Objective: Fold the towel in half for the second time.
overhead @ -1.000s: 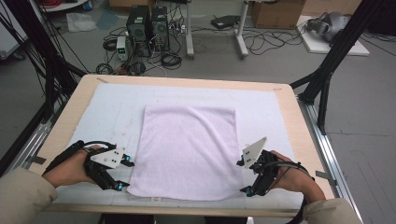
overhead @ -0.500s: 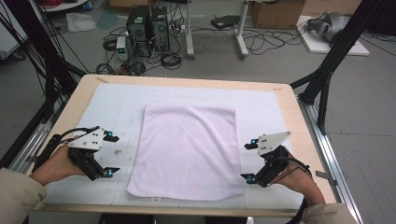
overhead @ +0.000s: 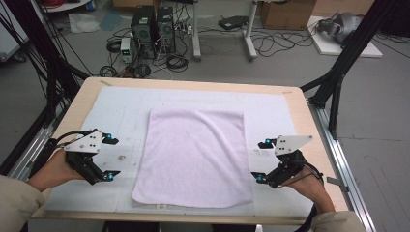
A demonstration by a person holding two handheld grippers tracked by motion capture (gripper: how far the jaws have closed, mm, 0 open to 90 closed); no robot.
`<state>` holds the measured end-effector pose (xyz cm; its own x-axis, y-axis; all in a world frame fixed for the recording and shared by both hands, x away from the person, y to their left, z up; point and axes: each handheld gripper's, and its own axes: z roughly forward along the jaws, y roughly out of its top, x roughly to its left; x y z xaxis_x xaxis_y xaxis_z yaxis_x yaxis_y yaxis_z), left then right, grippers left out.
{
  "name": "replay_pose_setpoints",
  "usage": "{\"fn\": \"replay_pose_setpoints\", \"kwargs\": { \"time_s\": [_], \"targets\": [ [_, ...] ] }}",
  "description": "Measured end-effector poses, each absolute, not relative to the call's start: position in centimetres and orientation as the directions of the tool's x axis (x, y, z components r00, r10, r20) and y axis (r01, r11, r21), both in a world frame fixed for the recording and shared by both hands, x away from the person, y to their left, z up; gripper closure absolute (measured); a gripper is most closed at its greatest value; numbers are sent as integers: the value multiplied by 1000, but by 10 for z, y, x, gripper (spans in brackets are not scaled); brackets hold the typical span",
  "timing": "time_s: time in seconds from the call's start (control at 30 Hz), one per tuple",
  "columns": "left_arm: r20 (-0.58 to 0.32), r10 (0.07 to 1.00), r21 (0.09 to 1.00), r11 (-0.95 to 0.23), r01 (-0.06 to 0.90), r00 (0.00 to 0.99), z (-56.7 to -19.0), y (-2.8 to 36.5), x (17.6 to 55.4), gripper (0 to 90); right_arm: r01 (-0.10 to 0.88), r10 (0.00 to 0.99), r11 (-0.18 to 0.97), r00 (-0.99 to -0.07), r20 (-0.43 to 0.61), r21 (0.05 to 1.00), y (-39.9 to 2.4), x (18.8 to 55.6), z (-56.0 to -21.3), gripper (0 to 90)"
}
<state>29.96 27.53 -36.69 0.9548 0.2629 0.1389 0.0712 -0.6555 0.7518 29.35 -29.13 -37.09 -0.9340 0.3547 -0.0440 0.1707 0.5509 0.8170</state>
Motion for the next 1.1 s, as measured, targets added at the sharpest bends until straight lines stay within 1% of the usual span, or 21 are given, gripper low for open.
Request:
{"fn": "replay_pose_setpoints", "kwargs": {
  "time_s": [0.37, 0.67, 0.87, 1.1],
  "targets": [
    [148, 273, 754, -653, 71, 951, -364, 276, 306, 17, 185, 375, 551, -926, -43, 814, -291, 301, -373, 6],
    [162, 283, 774, -631, 56, 945, -349, 270, 327, 18, 197, 425, 537, -903, -61, 821, -289, 322, -365, 7],
    [142, 326, 805, -587, 83, 935, -344, 273, 348, 18, 205, 458, 509, -887, -61, 836, -287, 345, -358, 7],
    [137, 414, 818, -560, 133, 900, -336, 279, 379, 18, 221, 488, 498, -871, -61, 839, -284, 376, -350, 7]
  ]
}}
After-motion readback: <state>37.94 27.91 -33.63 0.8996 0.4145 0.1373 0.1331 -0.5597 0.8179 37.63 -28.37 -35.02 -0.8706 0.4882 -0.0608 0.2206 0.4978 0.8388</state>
